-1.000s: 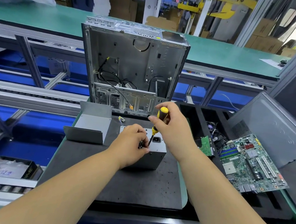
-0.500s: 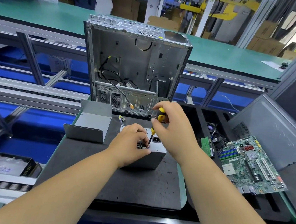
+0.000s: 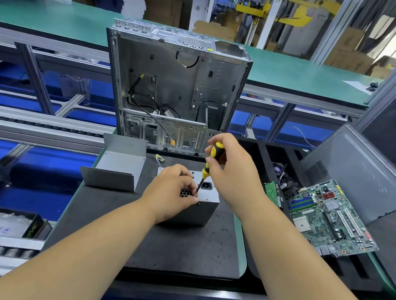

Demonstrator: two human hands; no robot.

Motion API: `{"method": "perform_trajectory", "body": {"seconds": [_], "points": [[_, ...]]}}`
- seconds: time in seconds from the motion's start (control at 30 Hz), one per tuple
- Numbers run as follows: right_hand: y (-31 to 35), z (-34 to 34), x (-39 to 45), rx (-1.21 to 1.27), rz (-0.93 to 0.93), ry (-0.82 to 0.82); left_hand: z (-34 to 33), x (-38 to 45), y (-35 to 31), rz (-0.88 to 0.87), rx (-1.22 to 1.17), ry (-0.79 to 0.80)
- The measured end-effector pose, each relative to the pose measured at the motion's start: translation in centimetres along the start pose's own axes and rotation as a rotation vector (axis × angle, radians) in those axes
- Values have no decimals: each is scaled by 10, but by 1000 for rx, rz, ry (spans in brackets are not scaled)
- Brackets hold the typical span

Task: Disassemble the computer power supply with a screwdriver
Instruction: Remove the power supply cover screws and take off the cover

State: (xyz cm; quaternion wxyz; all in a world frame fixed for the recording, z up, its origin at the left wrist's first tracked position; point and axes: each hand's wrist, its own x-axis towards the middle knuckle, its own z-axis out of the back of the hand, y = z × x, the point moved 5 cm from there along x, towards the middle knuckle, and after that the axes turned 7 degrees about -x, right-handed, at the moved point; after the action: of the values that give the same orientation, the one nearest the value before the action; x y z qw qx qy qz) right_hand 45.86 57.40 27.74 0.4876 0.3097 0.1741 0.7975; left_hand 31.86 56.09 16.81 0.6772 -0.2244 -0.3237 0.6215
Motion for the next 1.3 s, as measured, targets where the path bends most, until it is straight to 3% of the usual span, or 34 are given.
{"method": "perform_trajectory", "body": {"seconds": [0.3, 0.63, 0.9, 1.3], "points": [[8, 6, 1, -117, 69, -117, -1, 0, 2, -13, -10, 6], [16, 3, -2, -64, 57, 16, -2, 0, 4, -18, -22, 2], [18, 8, 1, -137, 106, -134, -1, -1, 3, -28, -25, 2], [16, 9, -2, -122, 108, -77, -1, -1, 1, -31, -19, 17]]}}
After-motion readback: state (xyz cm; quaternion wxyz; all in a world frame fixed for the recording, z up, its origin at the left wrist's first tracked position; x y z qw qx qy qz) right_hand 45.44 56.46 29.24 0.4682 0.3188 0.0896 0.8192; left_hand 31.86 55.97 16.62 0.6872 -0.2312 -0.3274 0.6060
